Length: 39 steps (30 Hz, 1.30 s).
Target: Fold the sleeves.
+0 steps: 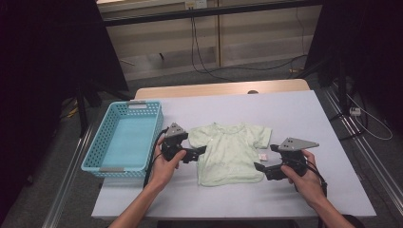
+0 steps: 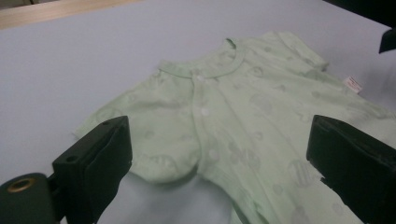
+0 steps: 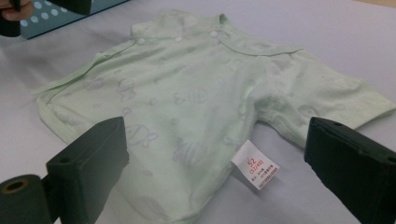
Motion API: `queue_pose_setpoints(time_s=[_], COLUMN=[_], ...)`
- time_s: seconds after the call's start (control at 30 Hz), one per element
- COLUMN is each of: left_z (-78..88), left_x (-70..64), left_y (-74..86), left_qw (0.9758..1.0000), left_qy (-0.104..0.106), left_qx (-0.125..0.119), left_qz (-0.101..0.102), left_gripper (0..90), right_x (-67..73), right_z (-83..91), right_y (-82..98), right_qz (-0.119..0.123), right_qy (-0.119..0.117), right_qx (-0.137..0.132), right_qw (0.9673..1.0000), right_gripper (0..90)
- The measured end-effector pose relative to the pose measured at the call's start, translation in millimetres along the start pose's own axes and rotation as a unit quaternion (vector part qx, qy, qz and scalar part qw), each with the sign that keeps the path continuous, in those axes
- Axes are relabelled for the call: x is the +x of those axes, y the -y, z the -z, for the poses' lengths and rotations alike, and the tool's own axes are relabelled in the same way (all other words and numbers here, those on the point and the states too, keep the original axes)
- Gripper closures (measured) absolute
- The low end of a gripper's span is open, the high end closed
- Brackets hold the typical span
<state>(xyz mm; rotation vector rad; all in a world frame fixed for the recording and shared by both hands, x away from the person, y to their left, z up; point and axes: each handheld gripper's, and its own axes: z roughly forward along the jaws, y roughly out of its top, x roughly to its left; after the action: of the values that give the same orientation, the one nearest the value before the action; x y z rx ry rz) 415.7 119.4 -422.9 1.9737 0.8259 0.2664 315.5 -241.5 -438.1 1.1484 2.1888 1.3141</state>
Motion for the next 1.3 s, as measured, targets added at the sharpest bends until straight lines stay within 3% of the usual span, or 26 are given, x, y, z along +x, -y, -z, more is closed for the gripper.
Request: queue_pose_setpoints(time_s=[0.4, 0.5, 0.63, 0.73, 0.87, 0.97, 1.07, 1.13, 1.3], left_z=[-25.8, -31.1, -36.0, -38.9, -43.4, -45.3, -45.9, -46.1, -47.9], left_x=[23.7, 28.7, 34.0, 38.8, 44.9, 49.0, 54.5, 58.2, 63.0], left_y=[-12.3, -14.1, -16.5, -18.5, -19.1, -17.6, -16.7, -15.9, -16.2], left_qw=[0.9996, 0.9992, 0.9991, 0.9985, 0.9974, 0.9966, 0.9958, 0.9952, 0.9939], left_qy=[-0.026, -0.034, -0.035, -0.04, -0.052, -0.054, -0.06, -0.061, -0.064], left_qx=[0.004, 0.019, 0.018, 0.023, 0.036, 0.038, 0.051, 0.053, 0.068], left_qz=[0.013, 0.011, 0.016, 0.031, 0.035, 0.049, 0.047, 0.056, 0.058], left_gripper=[9.0, 9.0, 9.0, 8.9, 9.0, 11.8, 14.3, 16.7, 27.1], right_x=[-1.9, -2.0, -1.9, -1.9, -1.7, -1.0, -1.2, -1.2, -0.4], right_z=[-0.8, -1.2, -1.8, -2.2, -2.2, -2.0, -2.8, -3.3, -4.1], right_y=[-0.3, -0.3, -0.8, -0.7, -0.6, -0.5, -0.5, -0.6, -0.5], right_qz=[-0.001, -0.005, -0.002, -0.002, -0.001, -0.001, -0.003, -0.001, 0.001], right_qy=[0.0, -0.001, -0.001, -0.002, -0.002, -0.005, -0.005, -0.005, -0.007], right_qx=[0.001, 0.001, 0.001, 0.002, 0.002, 0.003, 0.002, 0.003, 0.005], right_qw=[1.0, 1.0, 1.0, 1.0, 1.0, 1.0, 1.0, 1.0, 1.0], right_gripper=[5.7, 5.7, 5.7, 5.7, 5.7, 5.7, 5.7, 5.7, 5.7])
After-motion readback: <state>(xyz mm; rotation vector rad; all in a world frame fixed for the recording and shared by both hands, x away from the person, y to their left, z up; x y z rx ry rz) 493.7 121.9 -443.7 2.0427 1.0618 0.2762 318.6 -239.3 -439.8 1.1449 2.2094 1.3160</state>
